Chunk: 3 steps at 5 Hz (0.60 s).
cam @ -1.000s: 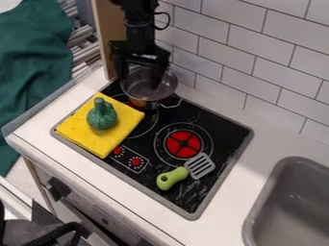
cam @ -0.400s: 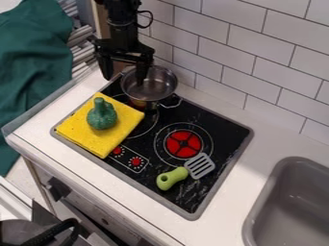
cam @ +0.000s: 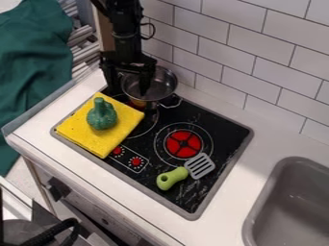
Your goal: Move the silver pot to the upper right of the stove
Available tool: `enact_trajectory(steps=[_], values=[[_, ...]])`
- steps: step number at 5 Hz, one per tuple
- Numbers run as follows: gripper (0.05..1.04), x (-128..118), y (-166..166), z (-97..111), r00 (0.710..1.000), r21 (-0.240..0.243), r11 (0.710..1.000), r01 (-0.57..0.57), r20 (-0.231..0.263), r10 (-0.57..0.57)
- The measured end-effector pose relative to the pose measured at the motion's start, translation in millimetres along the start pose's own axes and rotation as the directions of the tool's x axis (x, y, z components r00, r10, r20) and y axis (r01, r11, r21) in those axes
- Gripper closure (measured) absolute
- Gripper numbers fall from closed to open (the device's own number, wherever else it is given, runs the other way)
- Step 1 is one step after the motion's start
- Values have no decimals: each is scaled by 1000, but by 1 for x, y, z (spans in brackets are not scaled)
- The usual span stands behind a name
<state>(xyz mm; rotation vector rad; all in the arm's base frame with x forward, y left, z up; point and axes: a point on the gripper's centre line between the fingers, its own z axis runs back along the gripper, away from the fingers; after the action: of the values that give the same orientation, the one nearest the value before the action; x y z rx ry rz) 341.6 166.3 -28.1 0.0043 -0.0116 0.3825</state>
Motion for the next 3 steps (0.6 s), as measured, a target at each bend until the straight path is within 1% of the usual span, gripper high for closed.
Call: enact_trajectory(steps=[1, 2, 3], values=[[438, -2, 0, -5, 1000, -1, 1000, 2, -18, -2], [733, -1, 0, -5, 1000, 3, 1000, 1, -11, -1], [937, -1, 0, -5, 1000, 3, 1000, 1, -9, -1]])
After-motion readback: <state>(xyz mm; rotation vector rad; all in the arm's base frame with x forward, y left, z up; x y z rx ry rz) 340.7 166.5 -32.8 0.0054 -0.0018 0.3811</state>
